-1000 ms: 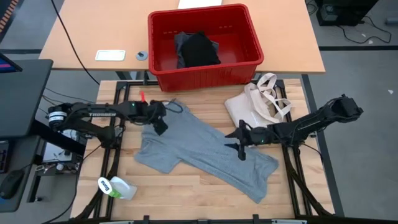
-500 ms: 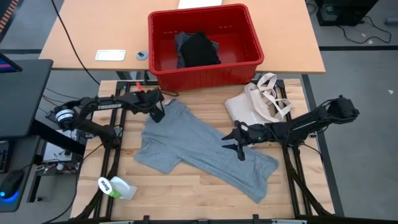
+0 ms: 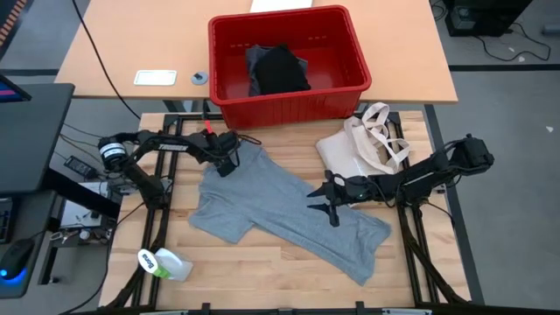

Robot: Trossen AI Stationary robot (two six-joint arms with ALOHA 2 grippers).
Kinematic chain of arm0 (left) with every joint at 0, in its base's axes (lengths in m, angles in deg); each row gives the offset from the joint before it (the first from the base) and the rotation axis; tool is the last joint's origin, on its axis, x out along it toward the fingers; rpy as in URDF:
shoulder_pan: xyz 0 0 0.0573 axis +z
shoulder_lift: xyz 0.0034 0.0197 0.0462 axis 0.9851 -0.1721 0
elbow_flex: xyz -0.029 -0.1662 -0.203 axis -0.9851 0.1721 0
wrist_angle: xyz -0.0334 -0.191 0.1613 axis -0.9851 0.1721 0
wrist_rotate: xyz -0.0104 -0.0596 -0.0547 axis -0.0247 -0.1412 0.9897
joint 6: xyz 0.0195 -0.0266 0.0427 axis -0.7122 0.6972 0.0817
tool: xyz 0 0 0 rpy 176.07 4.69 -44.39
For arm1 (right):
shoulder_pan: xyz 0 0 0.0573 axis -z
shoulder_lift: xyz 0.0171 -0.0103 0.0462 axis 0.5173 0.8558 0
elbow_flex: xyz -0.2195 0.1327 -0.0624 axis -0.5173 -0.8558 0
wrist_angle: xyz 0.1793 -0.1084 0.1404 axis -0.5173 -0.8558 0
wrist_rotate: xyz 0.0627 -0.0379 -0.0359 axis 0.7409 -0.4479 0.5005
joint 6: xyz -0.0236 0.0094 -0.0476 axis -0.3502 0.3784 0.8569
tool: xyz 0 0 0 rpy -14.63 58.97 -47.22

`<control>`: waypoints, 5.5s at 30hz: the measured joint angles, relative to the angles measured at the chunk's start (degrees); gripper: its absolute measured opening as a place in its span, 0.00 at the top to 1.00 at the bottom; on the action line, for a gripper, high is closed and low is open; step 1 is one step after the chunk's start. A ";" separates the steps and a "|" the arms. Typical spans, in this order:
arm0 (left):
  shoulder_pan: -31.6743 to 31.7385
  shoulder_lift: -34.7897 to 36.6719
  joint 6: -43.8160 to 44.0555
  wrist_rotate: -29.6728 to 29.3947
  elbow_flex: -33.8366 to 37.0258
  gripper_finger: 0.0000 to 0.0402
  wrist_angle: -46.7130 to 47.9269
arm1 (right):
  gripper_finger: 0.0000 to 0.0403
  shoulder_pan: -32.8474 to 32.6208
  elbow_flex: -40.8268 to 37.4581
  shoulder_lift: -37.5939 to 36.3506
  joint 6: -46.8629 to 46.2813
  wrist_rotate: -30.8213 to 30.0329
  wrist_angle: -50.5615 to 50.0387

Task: Fold Laundry from Bin
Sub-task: Fold the gray shirt

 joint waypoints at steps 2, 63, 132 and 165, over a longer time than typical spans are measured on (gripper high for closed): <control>-1.02 0.11 -2.27 0.89 0.02 0.79 -0.68 | 0.57 0.09 0.00 0.85 0.30 -0.07 0.58; -18.36 3.20 0.32 -4.57 -9.80 0.56 -1.86 | 0.57 3.19 12.85 17.80 0.57 -0.02 -1.81; -21.91 -10.66 0.96 -5.33 -13.81 0.64 9.88 | 0.57 -10.99 12.72 20.88 -9.21 -7.93 -18.75; -22.20 -6.73 5.31 8.73 -24.38 0.97 16.69 | 0.57 -10.87 12.59 21.08 -9.25 -10.75 -16.93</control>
